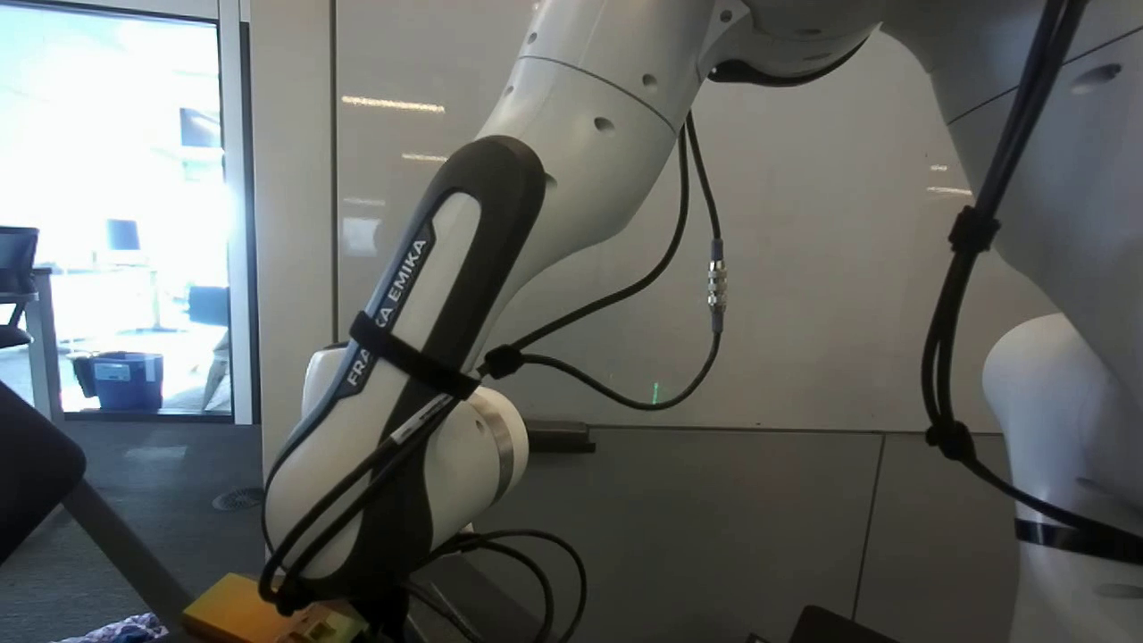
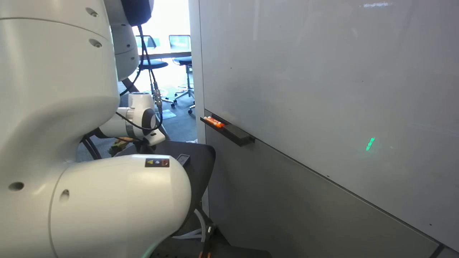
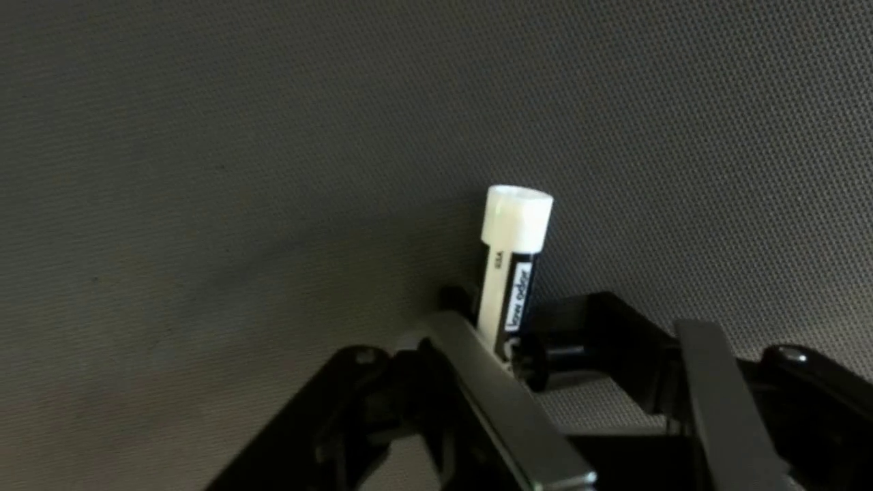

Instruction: Use the marker on the chair to write on the white board

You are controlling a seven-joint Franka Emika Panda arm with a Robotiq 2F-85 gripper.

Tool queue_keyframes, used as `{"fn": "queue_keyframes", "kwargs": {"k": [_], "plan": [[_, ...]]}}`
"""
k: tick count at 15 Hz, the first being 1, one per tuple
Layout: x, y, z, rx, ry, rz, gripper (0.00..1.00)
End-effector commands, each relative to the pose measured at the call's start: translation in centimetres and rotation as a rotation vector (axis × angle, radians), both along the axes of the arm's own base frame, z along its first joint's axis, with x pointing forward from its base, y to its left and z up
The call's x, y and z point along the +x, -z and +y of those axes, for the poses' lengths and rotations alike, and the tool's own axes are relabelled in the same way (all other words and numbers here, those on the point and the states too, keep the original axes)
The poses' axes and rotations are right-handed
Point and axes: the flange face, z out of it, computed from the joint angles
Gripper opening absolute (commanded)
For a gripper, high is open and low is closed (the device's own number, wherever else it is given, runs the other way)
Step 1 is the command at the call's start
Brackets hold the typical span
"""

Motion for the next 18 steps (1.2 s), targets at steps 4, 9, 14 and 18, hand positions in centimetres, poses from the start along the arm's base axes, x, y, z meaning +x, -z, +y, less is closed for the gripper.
{"fn": "queue_keyframes", "kwargs": {"k": [4,9,14,18], "plan": [[-0.7,-0.6,0.4,-0.007,-0.013,-0.018,0.07],[-1.0,-0.8,0.9,-0.015,-0.034,-0.006,0.12],[-3.3,-3.7,2.5,-0.033,-0.143,-0.003,0.11],[-4.9,-6.8,3.7,-0.022,-0.285,0.041,0.11]]}}
